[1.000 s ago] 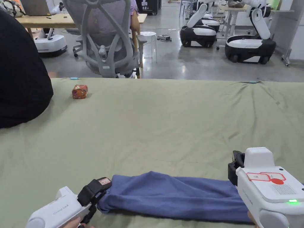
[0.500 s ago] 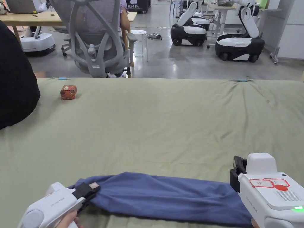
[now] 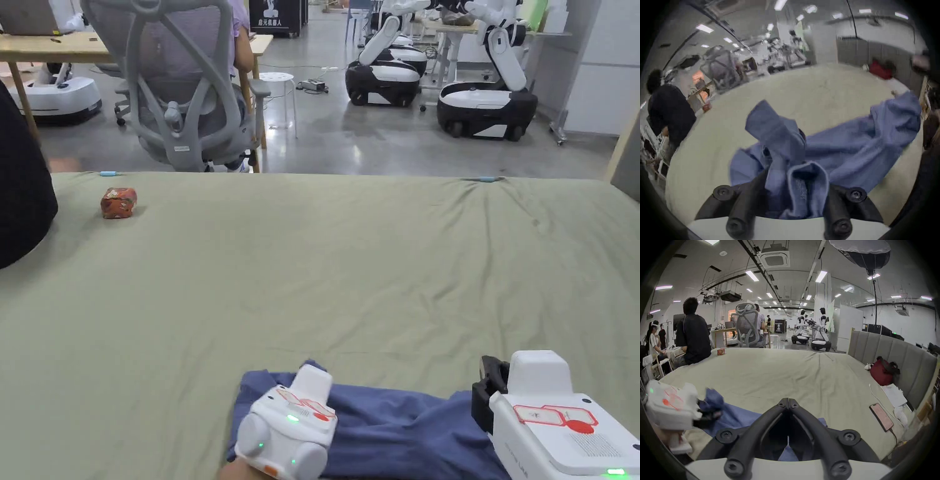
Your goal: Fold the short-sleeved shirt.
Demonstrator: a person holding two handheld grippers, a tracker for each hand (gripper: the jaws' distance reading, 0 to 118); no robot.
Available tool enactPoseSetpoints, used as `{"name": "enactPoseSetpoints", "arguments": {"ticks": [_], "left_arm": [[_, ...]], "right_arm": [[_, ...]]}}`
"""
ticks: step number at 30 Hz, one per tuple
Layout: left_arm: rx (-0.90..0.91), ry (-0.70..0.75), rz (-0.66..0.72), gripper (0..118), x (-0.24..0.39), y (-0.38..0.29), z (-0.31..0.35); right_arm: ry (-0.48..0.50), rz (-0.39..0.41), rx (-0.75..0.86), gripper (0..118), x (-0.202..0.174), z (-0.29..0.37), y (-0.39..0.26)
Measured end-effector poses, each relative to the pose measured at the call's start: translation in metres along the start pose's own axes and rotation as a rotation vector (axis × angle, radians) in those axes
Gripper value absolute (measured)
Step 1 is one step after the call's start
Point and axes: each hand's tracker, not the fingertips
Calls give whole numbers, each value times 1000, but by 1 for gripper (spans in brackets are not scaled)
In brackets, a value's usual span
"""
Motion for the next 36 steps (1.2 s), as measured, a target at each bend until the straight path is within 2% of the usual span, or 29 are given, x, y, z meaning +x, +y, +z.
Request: {"name": "enactPoseSetpoints", "arguments": {"ticks": [2,3,4,6,7,10,12,13,14,15,16,17,18,19,20,22,26,29,32,36], "left_arm": [[-26,43,12,9,5,-7,-13],[3,45,11,13,4,-6,-8],[22,44,19,30,-3,-3,1],[111,-22,100,78,-15,4,23],[167,-52,164,91,-25,8,39],[306,-112,417,92,-62,9,78],[264,-148,530,93,-80,2,82],[239,-153,561,90,-86,-4,78],[206,-141,583,80,-88,-11,69],[162,-130,604,56,-88,-18,62],[127,-164,612,20,-84,-23,50],[111,-197,629,9,-82,-28,44],[108,-250,641,9,-77,-31,37],[119,-296,651,0,-73,-33,32],[97,-344,679,0,-67,-32,24],[14,-308,654,0,-52,-27,11],[46,-371,605,0,-20,-18,-3],[54,-363,559,0,-7,-14,-3],[95,-346,608,0,-26,-17,11],[227,-232,644,0,-73,-36,55]], "right_arm": [[11,-8,-19,0,5,3,-3],[11,-1,-21,0,7,5,-5],[10,12,-21,0,7,6,-6],[10,21,-19,0,7,7,-7],[16,19,-24,0,7,7,-6],[38,-8,-27,0,5,8,-6],[45,-25,-26,0,3,8,-7],[50,-35,-28,0,2,7,-8],[57,-42,-31,0,0,6,-9],[66,-47,-37,0,0,5,-9],[73,-49,-42,0,-1,5,-10],[77,-49,-43,0,-2,6,-11],[78,-46,-43,0,-3,6,-12],[77,-45,-44,0,-3,6,-13],[79,-45,-49,0,-1,7,-13],[75,-45,-52,0,1,8,-15],[60,-47,-58,0,9,10,-17],[49,-47,-61,0,13,12,-18],[50,-38,-63,0,11,11,-17],[76,-28,-60,0,-1,6,-14]]}}
